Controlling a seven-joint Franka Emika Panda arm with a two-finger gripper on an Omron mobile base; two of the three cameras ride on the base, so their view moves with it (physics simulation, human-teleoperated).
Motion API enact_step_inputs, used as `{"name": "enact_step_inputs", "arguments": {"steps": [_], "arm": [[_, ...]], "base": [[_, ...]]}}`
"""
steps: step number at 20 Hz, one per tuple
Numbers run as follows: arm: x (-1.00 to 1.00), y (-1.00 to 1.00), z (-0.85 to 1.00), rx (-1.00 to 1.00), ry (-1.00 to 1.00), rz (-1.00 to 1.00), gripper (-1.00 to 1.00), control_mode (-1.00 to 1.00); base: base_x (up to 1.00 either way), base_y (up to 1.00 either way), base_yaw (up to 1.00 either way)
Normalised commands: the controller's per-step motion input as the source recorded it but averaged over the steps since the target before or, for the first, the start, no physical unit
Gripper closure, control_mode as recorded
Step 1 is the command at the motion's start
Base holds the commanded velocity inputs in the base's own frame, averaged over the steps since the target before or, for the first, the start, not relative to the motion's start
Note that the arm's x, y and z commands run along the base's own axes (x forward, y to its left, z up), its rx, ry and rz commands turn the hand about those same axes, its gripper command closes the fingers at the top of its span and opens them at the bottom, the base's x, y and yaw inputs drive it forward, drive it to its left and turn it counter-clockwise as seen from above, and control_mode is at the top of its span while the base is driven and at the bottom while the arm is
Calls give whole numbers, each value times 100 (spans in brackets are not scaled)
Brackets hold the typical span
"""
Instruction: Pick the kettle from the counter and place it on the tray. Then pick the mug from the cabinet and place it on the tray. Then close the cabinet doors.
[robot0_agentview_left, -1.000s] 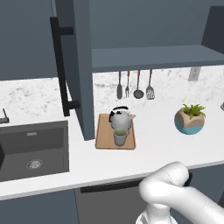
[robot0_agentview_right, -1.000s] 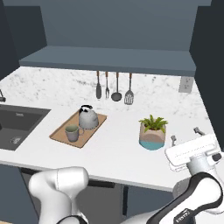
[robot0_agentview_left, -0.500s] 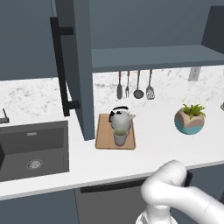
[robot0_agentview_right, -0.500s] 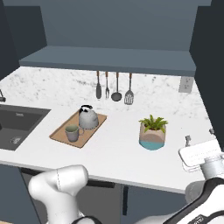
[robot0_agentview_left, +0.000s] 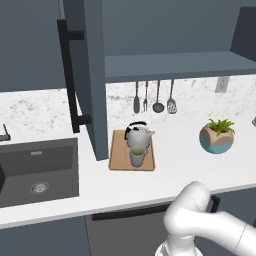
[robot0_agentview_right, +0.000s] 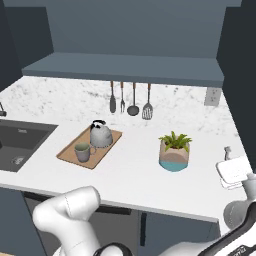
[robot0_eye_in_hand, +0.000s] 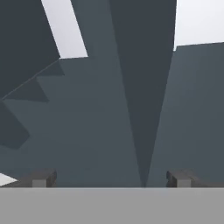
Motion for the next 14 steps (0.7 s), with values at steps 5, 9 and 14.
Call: {"name": "enact_step_inputs", "arguments": {"steps": [5, 9, 14], "arm": [[-10, -4, 43, -11, -11, 0, -100, -100], [-15, 5, 39, -21, -9, 0, -100, -100], [-6, 28, 30, -29, -3, 0, -100, -100]], "base": [[0, 0, 0], [0, 0, 0], [0, 0, 0]]}}
